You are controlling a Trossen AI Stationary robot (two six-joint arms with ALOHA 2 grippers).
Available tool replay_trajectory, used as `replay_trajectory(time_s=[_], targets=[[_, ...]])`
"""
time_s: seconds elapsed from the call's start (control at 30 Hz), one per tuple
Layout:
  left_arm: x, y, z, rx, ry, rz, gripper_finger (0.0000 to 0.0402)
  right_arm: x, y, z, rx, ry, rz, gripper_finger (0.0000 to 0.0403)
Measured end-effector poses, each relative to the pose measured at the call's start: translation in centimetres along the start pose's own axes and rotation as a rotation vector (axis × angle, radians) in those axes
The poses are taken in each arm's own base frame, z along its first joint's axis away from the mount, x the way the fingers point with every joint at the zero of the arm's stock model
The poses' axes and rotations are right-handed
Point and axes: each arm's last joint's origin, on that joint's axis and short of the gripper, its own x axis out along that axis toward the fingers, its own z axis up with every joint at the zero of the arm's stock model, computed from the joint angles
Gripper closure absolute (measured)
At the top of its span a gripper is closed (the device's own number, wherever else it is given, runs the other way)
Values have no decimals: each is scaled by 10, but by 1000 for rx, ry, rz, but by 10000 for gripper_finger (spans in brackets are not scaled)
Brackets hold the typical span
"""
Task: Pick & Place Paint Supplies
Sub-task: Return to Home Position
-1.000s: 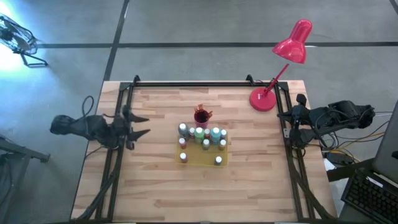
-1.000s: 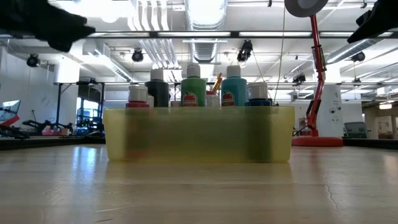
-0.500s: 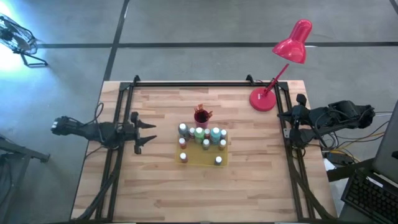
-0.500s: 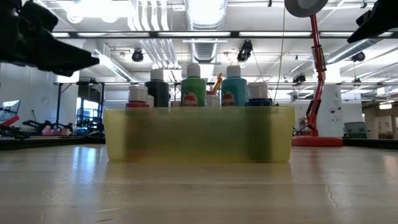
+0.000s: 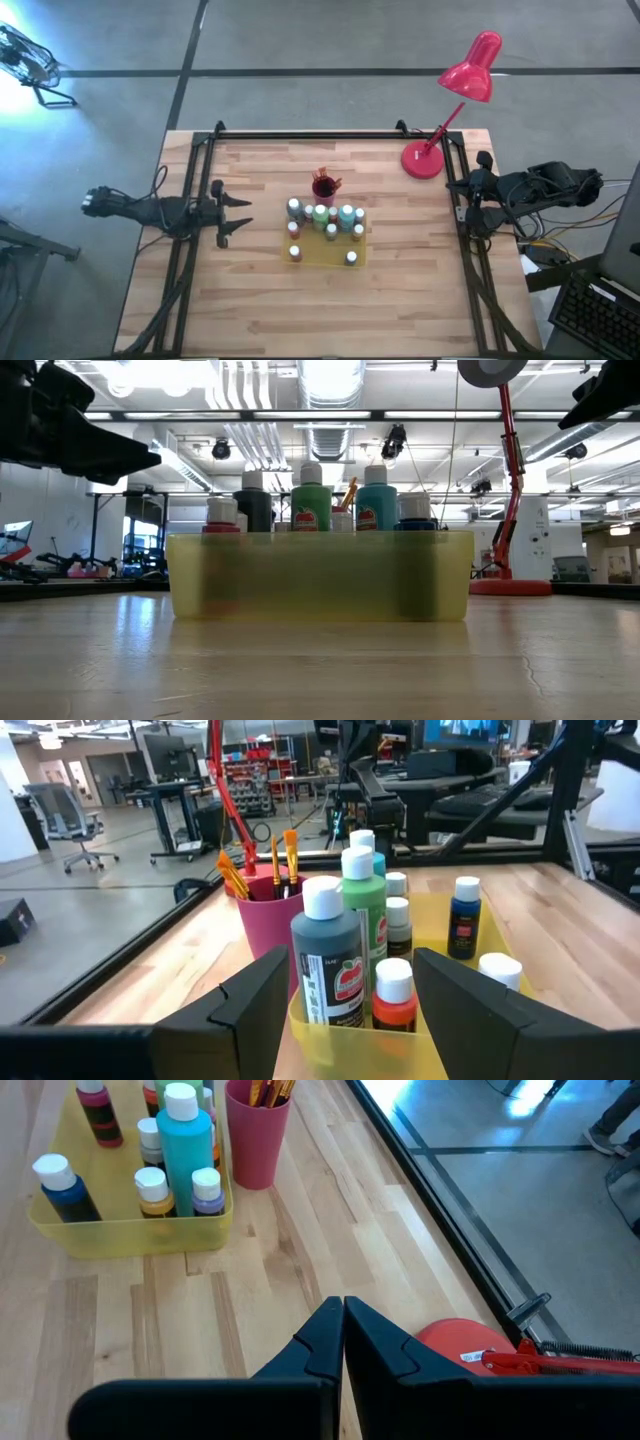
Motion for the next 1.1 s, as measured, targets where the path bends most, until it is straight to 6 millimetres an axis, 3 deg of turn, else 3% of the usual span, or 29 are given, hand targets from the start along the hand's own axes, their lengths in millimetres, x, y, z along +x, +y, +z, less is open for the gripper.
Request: replay_trajectory(time_s=[0.17,0.33,0.5,0.6,0.77,1.03,1.1], targets=[[0,0,0,-14,1,0,183,0,0,3,15,-34,-4,394],[0,0,0,-13,1,0,183,-6,2,41,279,-406,-20,394],[0,0,0,-14,2,0,183,4,19,56,36,-597,149,394],[0,0,0,-13,3,0,183,20,25,47,-9,-553,86,394],[0,0,0,-13,3,0,183,49,34,20,63,-446,92,394],[0,0,0,-14,4,0,183,78,37,-27,244,-334,70,394],[0,0,0,-14,4,0,183,76,35,-25,265,-387,87,394]])
